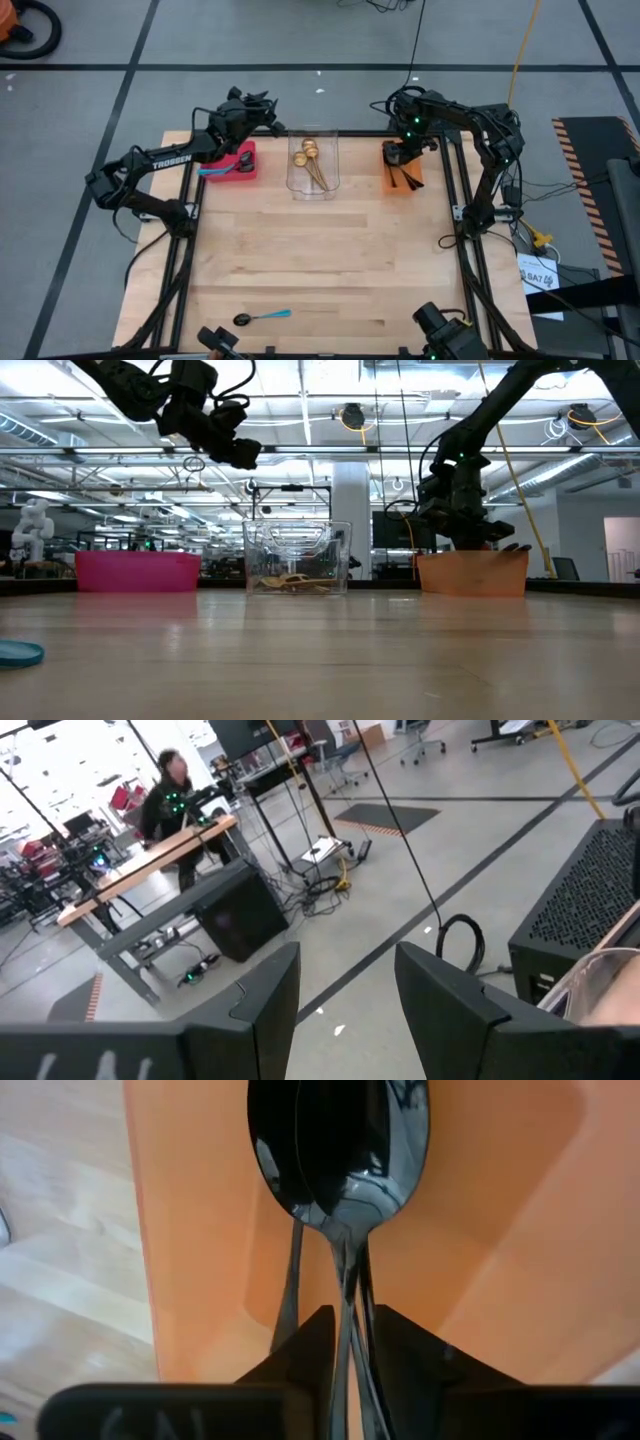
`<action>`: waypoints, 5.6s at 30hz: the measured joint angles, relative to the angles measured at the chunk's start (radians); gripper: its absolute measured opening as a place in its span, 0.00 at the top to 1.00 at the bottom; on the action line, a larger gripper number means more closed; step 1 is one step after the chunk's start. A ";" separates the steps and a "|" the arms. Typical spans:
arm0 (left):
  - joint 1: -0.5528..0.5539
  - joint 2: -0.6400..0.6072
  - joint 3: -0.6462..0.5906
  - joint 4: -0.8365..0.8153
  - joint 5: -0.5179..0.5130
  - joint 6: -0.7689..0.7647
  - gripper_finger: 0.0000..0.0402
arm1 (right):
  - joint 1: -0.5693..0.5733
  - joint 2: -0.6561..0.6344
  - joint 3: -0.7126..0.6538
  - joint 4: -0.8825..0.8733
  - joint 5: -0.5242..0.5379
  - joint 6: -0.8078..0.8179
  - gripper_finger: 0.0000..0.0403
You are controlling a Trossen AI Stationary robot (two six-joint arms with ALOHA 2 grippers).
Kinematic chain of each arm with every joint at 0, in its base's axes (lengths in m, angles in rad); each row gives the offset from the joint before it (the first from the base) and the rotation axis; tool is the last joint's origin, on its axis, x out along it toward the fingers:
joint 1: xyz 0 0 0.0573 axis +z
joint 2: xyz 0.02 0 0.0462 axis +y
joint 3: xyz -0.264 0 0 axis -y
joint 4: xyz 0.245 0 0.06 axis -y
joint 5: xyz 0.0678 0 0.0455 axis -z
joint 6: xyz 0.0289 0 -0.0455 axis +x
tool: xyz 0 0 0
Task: Sort silverware by color (type)
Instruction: Put the black spoon into the orange bin, then put the blue spoon into the red bin
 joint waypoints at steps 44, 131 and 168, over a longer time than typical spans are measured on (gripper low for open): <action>-0.923 -0.003 0.155 -0.876 0.005 -0.771 0.57 | 0.420 -0.706 -0.035 0.470 0.003 -0.195 0.79; -1.718 0.438 0.170 -0.899 0.000 -1.543 0.57 | 1.448 0.514 0.408 1.498 0.475 -0.127 0.79; -1.720 0.438 0.170 -0.924 -0.095 -1.555 0.57 | 1.437 0.660 0.584 1.198 0.493 -0.067 0.55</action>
